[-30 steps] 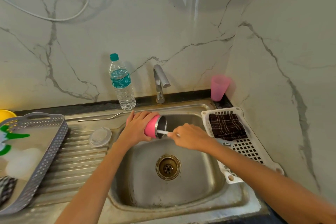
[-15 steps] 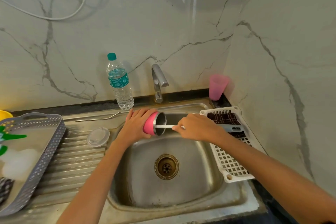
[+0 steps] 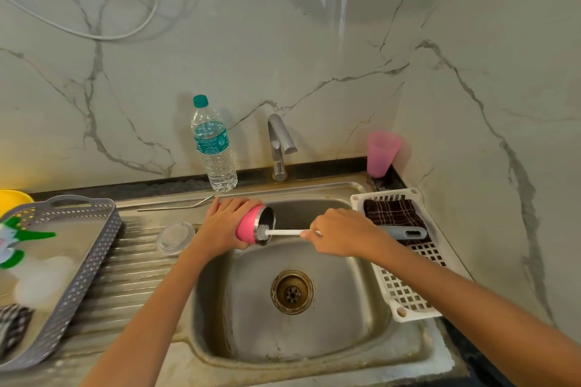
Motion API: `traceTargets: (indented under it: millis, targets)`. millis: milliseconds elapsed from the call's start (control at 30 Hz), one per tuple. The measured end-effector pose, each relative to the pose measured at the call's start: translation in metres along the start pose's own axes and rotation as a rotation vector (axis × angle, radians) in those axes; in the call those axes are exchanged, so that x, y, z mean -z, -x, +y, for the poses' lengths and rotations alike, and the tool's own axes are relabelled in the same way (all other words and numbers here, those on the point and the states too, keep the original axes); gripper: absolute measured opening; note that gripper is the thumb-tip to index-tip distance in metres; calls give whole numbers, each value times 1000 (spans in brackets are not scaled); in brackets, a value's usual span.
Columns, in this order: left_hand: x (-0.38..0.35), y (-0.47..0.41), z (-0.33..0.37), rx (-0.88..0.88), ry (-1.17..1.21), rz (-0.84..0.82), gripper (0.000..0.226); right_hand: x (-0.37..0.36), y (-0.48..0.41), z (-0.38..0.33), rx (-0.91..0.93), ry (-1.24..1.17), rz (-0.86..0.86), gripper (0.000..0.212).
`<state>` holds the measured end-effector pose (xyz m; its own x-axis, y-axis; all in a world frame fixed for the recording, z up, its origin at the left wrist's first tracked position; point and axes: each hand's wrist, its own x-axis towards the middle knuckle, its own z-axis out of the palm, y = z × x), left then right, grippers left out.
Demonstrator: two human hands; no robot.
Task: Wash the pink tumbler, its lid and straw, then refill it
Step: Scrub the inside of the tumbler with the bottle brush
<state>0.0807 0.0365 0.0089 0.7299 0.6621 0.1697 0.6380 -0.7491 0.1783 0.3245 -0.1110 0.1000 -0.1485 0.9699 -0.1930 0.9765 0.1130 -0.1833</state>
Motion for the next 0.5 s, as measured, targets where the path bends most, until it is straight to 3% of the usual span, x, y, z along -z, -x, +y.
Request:
traceTargets:
  millis: [133,333,500]
  targets:
    - [-4,-7,11,-36,-45,-5,97,-13,-14,-18,-22,-21,6,45]
    - [7,7,-15,100,24,23,95,-9,-4,1,-23,-15,-21,46]
    - [-1,-3,7,-3,-19,18,97,-26,-18,-12,-23,-49,11,42]
